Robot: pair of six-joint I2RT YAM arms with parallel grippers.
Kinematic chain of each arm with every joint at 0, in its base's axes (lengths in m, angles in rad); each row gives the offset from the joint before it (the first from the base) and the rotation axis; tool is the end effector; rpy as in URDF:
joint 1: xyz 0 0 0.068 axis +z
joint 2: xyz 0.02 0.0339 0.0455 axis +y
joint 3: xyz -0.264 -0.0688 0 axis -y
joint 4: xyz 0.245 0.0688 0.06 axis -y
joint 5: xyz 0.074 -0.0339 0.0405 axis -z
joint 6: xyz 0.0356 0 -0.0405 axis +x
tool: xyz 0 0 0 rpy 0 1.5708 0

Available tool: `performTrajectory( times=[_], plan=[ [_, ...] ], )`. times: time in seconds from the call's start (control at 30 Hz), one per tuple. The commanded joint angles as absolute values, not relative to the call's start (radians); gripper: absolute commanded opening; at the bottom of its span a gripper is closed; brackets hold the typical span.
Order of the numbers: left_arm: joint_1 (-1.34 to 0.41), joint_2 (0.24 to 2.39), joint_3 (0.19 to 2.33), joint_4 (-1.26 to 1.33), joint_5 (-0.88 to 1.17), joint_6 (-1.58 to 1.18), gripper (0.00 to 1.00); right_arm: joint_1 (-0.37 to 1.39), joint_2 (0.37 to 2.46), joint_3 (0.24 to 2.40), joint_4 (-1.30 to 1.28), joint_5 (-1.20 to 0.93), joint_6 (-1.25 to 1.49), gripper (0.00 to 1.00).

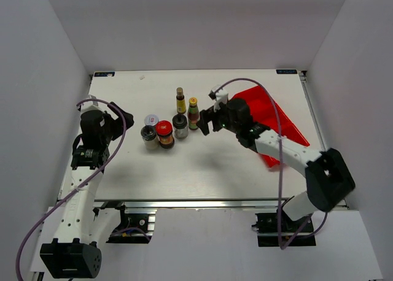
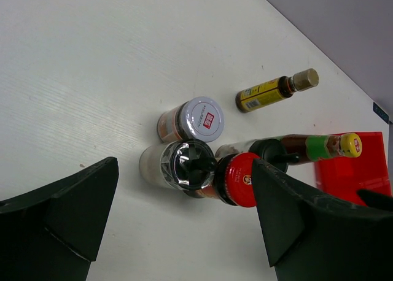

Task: Organize the condiment bottles

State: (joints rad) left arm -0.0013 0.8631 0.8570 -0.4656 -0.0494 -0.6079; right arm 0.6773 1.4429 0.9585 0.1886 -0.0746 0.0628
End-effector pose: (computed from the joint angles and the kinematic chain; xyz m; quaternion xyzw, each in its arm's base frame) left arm 0.1913 0.0015 0.3228 -0.2669 0.8097 -0.1365 0.5044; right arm 0.2600 0.2125 0.2824 -0.2640 0.7587 0.2430 0.5437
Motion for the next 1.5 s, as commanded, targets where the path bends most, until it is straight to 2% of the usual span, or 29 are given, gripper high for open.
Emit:
performTrajectory(
  times=[0.0,0.37,0.4,0.43,0.6,0.73,0.9,1.13,1.47],
  plan=[
    [-0.002,0.856,0.839,-0.422,-0.028,-0.588,0.98,0.678,1.584,1.078,0.388,0.025,0.029,0.89],
    [-0.002,0.879,0.807,-0.335,-0.002,-0.569,0.98,0.677,1.902,1.261,0.609,0.021,0.083,0.86],
    [-0.002,0.882,0.805,-0.330,0.036,-0.566,0.98,0.676,1.933,1.279,0.621,0.025,0.100,0.82],
    [-0.002,0.887,0.804,-0.328,0.037,-0.566,0.98,0.678,1.942,1.282,0.652,0.028,0.103,0.73],
    [-0.002,0.902,0.798,-0.318,0.040,-0.554,0.98,0.676,1.986,1.252,0.782,0.009,0.126,0.57],
    [-0.002,0.903,0.790,-0.301,0.038,-0.551,0.98,0.678,1.987,1.235,0.813,0.017,0.118,0.37],
    [-0.002,0.907,0.787,-0.291,0.043,-0.545,0.98,0.677,1.928,1.203,0.862,0.049,0.086,0.23],
    [-0.002,0.905,0.778,-0.276,0.049,-0.532,0.98,0.655,1.832,1.265,0.761,0.231,0.008,0.17],
    [-0.002,0.939,0.796,-0.259,0.023,-0.515,0.98,0.425,1.686,1.305,0.617,0.203,0.049,0.13]
  ],
)
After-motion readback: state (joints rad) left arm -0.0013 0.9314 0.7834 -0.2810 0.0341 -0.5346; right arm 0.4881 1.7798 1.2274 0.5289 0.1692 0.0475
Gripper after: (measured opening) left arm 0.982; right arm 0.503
